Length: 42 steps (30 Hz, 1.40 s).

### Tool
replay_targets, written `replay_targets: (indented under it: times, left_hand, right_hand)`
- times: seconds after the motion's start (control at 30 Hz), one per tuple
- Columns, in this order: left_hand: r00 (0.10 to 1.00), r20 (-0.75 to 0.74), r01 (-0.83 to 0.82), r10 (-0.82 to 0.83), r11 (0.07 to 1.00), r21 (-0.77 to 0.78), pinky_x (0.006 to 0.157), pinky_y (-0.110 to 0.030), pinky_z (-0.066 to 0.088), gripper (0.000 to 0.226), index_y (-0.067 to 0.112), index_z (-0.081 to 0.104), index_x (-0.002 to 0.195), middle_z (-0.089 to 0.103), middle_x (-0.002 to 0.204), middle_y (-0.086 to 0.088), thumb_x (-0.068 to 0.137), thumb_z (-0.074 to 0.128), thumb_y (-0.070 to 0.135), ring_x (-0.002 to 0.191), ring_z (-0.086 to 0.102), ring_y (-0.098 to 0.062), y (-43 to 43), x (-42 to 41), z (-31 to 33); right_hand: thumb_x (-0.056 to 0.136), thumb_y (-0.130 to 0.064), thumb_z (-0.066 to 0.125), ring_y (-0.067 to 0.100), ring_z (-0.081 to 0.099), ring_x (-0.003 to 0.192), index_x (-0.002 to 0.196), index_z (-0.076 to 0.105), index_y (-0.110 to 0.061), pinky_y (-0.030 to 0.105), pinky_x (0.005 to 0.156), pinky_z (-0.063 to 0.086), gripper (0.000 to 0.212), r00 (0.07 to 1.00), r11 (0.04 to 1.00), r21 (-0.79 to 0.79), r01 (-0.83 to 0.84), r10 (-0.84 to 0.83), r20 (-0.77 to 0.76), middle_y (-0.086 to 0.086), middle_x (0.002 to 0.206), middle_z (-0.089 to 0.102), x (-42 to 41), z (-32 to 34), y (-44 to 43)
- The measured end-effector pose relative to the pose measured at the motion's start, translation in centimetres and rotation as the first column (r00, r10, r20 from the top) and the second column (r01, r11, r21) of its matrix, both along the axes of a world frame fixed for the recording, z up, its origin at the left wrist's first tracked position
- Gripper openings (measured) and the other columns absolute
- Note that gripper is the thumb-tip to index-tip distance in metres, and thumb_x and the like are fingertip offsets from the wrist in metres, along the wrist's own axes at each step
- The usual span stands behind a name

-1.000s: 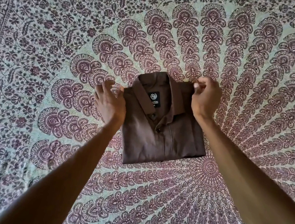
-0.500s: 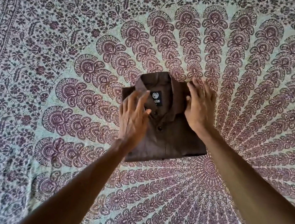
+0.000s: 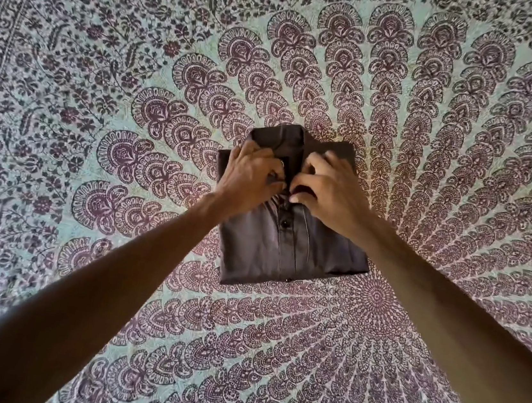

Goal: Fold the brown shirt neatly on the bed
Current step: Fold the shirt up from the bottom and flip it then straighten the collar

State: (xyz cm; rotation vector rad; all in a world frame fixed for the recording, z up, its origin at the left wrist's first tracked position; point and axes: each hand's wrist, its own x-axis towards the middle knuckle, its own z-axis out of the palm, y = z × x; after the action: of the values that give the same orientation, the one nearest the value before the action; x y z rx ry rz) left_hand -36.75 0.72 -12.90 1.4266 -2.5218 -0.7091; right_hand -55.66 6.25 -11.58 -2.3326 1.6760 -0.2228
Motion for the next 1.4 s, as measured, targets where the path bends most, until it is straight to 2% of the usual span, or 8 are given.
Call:
replay_targets:
  times: [0.23,0.57,0.77,0.9,1.0,1.1,1.23,1.4]
  left_hand:
    - [0.984,0.005,-0.178,0.178,0.981,0.079,0.09,-0.037,0.035,0.017,0.023,0.071,0.09,0.064,0.1,0.004,0.077,0.072,0.035,0.111,0.044,-0.026,0.7,-0.5,-0.7]
    - [0.916,-0.242,-0.302,0.32,0.947,0.109,0.081,-0.041,0.047,0.017,0.014,0.059,0.102,0.051,0.101,-0.005,0.087,0.062,0.022,0.089,0.053,-0.023,6.5,0.5,-1.9]
    - [0.906,-0.162,-0.386,0.39,0.921,0.058,0.079,-0.038,0.048,0.016,0.02,0.065,0.104,0.058,0.101,-0.004,0.089,0.059,0.024,0.092,0.052,-0.022,7.5,-0.1,-2.1]
    - [0.904,-0.131,-0.408,0.406,0.913,0.01,0.075,-0.041,0.047,0.013,0.018,0.067,0.098,0.058,0.097,-0.007,0.09,0.058,0.022,0.087,0.053,-0.027,7.4,-0.6,-1.6]
    - [0.899,-0.056,-0.437,0.435,0.899,-0.019,0.083,-0.041,0.042,0.019,0.024,0.067,0.103,0.056,0.105,-0.003,0.094,0.052,0.031,0.097,0.05,-0.025,8.3,-0.9,-1.1]
    - [0.773,-0.054,-0.631,0.632,0.775,0.033,0.094,-0.038,0.032,0.023,0.029,0.065,0.108,0.05,0.122,0.0,0.087,0.058,0.036,0.113,0.043,-0.021,9.4,-0.5,-1.0]
    - [0.399,0.09,-0.889,0.913,0.36,0.283,0.096,-0.04,0.036,0.063,0.016,0.042,0.131,0.042,0.133,-0.013,0.081,0.068,0.044,0.119,0.042,-0.03,8.9,1.5,-0.3]
    - [0.409,0.129,-0.784,0.903,0.276,0.555,0.087,-0.033,0.045,0.062,0.006,0.044,0.124,0.056,0.123,-0.018,0.083,0.068,0.045,0.11,0.056,-0.033,6.8,2.2,0.9]
  right_hand:
    - [0.074,-0.069,0.062,0.03,0.053,0.091,0.093,0.061,-0.016,0.039,0.075,0.04,0.056,0.964,0.972,-0.061,0.226,-0.232,-0.127,0.005,0.091,0.056,3.2,-1.2,-0.3]
    - [0.083,-0.049,0.057,0.028,0.056,0.089,0.101,0.057,-0.022,0.04,0.072,0.041,0.033,0.885,0.884,-0.087,0.46,-0.464,-0.027,0.003,0.092,0.059,4.5,-2.4,1.4]
    - [0.075,-0.047,0.074,0.027,0.054,0.109,0.149,0.024,-0.016,0.042,0.092,0.047,0.095,0.853,0.874,0.176,0.453,-0.482,0.198,0.007,0.122,0.058,3.3,-1.7,1.1]
    - [0.087,-0.04,0.063,0.026,0.051,0.109,0.142,0.041,-0.015,0.042,0.092,0.045,0.064,0.769,0.782,0.039,0.622,-0.62,0.154,0.009,0.12,0.056,0.3,-1.3,3.2]
    - [0.09,-0.039,0.06,0.033,0.05,0.116,0.141,0.043,-0.016,0.042,0.093,0.044,0.058,0.622,0.626,0.185,0.758,-0.778,0.085,0.016,0.129,0.05,-1.9,-1.7,4.1]
    - [0.088,-0.047,0.062,0.032,0.057,0.111,0.14,0.043,-0.014,0.038,0.088,0.047,0.065,0.556,0.544,0.352,0.762,-0.828,0.075,0.014,0.124,0.058,-3.1,-1.5,3.2]
    - [0.081,-0.052,0.068,0.029,0.065,0.099,0.121,0.054,-0.013,0.037,0.081,0.052,0.057,0.509,0.466,0.432,0.772,-0.861,0.02,0.007,0.108,0.068,-3.2,-1.1,1.6]
    - [0.084,-0.042,0.07,0.023,0.063,0.082,0.094,0.069,-0.011,0.027,0.069,0.046,0.032,0.521,0.47,0.564,0.678,-0.85,0.082,0.004,0.088,0.066,-3.5,-0.8,0.8]
